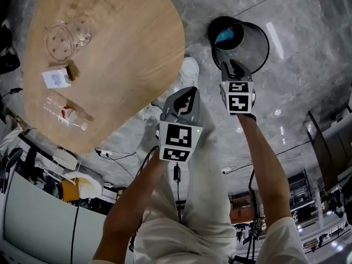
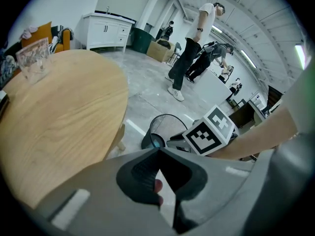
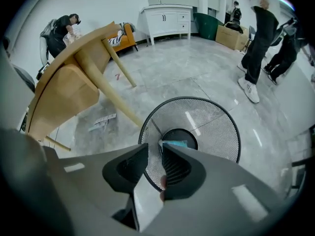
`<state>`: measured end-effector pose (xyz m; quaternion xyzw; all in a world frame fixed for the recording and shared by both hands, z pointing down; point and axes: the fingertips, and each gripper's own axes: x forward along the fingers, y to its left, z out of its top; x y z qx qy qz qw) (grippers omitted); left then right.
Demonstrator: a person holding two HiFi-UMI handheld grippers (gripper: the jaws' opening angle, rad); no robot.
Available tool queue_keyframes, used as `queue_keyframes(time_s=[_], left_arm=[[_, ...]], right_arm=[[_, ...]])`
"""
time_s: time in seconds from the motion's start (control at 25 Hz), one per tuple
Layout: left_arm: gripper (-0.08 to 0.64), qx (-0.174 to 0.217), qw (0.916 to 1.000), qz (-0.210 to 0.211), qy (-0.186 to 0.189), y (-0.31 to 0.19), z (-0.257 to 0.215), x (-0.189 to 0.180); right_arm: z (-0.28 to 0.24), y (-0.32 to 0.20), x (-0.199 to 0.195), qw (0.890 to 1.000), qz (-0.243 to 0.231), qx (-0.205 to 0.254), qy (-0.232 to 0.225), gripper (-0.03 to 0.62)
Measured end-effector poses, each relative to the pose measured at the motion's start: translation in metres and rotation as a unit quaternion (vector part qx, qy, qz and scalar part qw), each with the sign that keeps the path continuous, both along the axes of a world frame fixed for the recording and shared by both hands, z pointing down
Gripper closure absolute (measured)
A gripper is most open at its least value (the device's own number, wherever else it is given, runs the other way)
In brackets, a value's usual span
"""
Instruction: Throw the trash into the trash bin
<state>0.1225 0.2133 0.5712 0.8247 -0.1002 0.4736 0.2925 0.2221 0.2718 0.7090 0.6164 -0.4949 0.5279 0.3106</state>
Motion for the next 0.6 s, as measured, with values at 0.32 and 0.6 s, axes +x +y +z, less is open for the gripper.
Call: queue_keyframes(time_s=[0.32, 0.6], left_arm=[[0.559, 0.017, 0.9990, -0.034, 0.024, -0.024, -0.046, 0.011], [0.559, 0.039, 0.9966, -0.059, 0.042, -0.048, -0.080, 0.005]], right_arm=[[-0.061, -0.019, -0.004, 0.998, -0.044, 0.033, 0.012, 0.568], [-0.109, -0.042, -0.015, 0.996, -0.058, 0.066, 0.009, 0.568]])
